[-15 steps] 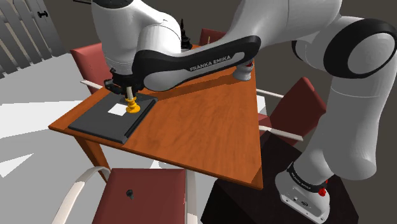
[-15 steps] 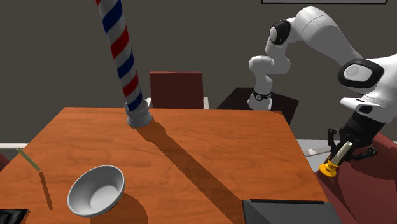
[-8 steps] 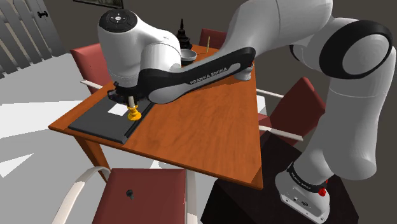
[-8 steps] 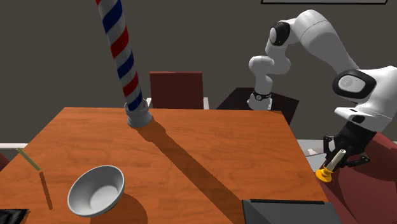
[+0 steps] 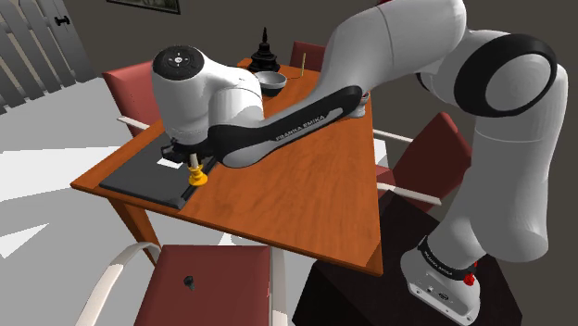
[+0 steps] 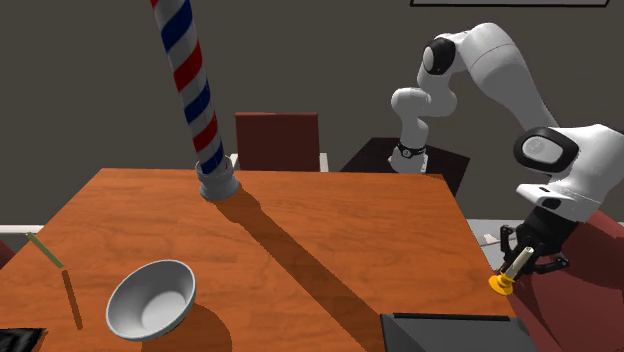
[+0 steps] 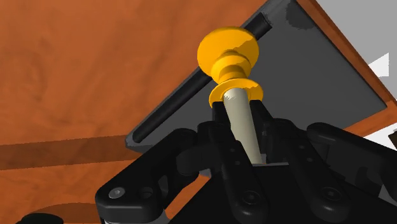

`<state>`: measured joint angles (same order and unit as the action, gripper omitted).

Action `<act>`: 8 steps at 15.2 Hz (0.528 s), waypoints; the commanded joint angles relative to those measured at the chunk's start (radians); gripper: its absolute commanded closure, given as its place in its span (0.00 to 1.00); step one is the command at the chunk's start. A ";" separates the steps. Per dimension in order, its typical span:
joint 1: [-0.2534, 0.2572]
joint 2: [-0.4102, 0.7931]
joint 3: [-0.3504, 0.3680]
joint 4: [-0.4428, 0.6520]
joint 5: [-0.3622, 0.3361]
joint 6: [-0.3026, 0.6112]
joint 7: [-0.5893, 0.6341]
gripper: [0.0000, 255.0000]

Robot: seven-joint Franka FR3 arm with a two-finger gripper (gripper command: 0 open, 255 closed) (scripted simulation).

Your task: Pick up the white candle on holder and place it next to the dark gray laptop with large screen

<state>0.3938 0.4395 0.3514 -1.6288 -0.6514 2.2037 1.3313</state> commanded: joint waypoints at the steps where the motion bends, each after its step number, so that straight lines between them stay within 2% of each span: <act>1: 0.002 0.012 -0.005 -0.009 -0.011 0.018 0.013 1.00; 8: 0.010 0.052 -0.023 -0.039 -0.051 0.078 0.059 1.00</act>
<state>0.4015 0.4842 0.3312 -1.6666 -0.6961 2.2749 1.3832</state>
